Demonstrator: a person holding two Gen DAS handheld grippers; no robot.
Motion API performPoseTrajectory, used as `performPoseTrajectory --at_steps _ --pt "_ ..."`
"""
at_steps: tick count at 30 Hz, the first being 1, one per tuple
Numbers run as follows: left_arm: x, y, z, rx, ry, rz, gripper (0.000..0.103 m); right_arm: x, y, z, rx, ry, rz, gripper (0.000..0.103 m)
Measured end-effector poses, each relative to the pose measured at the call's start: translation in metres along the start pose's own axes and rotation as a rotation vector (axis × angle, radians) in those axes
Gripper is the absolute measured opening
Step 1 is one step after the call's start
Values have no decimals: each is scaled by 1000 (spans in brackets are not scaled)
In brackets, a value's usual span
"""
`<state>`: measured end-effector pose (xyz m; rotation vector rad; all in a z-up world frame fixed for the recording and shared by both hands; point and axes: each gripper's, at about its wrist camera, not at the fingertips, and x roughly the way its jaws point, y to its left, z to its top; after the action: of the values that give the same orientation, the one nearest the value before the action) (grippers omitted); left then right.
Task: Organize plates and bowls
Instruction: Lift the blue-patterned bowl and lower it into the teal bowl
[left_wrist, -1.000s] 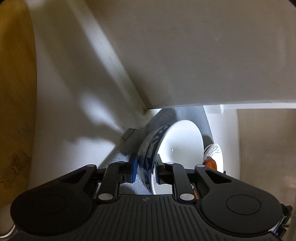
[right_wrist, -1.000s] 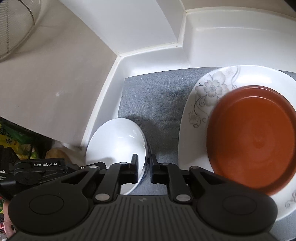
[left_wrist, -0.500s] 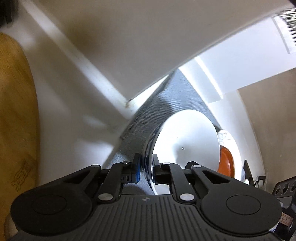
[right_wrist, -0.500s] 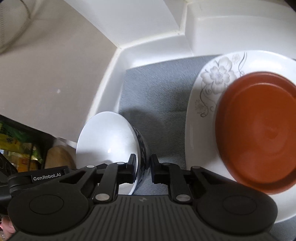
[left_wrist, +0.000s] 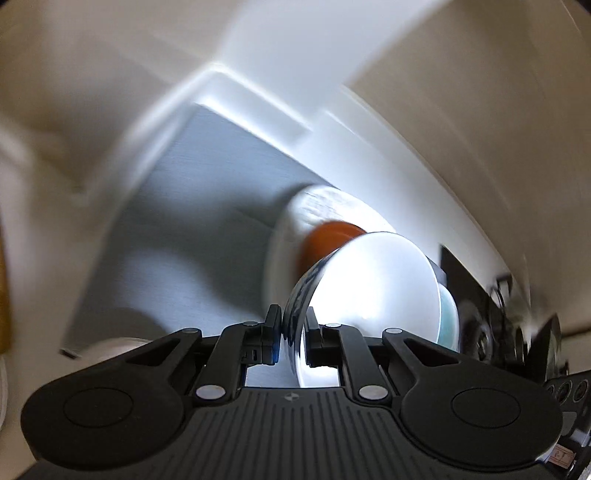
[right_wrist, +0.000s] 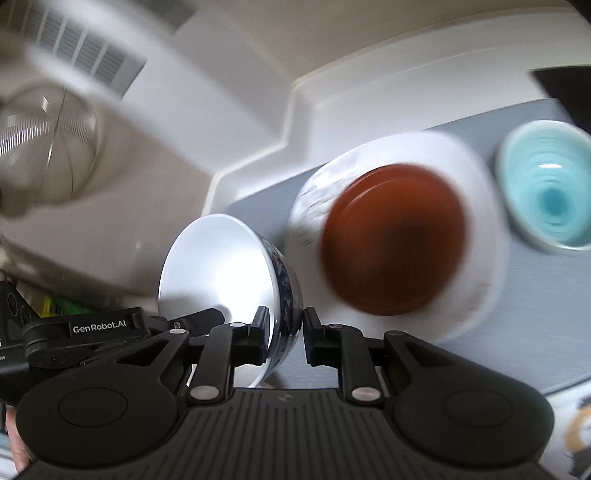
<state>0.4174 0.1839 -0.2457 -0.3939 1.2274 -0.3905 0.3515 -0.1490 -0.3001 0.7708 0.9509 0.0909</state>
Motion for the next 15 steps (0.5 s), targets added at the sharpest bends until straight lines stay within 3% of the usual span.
performPoseTrajectory --at_steps 4,7,15 --pt "19 -41 -7 48 50 -34 13 -38 -27 8 31 -72 -6 22" --pt "33 -72 -13 105 61 -11 12 -58 -57 16 67 -95 48 28" --pt "65 -142 -33 177 115 13 12 -98 -119 20 74 -172 61 29"
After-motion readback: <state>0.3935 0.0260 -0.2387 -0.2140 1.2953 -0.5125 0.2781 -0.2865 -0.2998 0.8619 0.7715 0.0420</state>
